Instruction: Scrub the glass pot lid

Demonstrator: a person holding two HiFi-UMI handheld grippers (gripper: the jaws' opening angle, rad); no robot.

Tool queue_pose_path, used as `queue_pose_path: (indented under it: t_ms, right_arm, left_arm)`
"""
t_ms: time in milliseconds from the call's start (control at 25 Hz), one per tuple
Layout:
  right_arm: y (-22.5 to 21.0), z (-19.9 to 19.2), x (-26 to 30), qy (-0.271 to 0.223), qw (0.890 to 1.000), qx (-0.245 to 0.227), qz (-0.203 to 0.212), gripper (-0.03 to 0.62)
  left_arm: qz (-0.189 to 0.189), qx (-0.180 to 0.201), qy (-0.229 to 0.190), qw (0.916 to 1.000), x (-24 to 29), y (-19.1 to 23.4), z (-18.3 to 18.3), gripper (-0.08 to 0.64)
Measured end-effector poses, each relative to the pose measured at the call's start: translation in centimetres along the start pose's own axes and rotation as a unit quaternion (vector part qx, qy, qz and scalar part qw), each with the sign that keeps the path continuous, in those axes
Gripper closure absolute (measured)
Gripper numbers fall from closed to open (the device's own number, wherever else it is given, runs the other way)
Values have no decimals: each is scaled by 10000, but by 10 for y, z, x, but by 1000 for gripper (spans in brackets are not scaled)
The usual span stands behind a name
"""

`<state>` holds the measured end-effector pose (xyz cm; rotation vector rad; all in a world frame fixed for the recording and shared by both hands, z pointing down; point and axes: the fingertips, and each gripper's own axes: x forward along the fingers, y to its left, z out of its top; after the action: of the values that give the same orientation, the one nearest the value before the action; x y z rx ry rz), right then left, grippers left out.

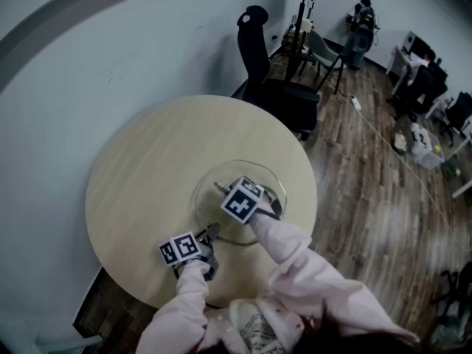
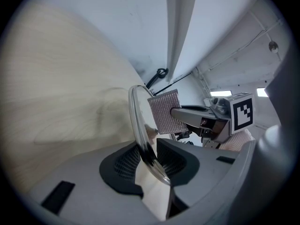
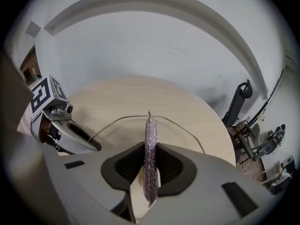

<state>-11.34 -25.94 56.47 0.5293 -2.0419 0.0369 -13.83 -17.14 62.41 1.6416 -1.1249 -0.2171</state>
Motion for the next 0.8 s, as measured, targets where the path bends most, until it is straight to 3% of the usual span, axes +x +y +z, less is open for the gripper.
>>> queue_pose_path:
  t_ms: [800]
  right_arm:
    - [30, 24, 6, -29, 9997, -189, 143, 518]
  left_arm:
    - [-80, 26, -7, 10000, -1, 0, 1, 442]
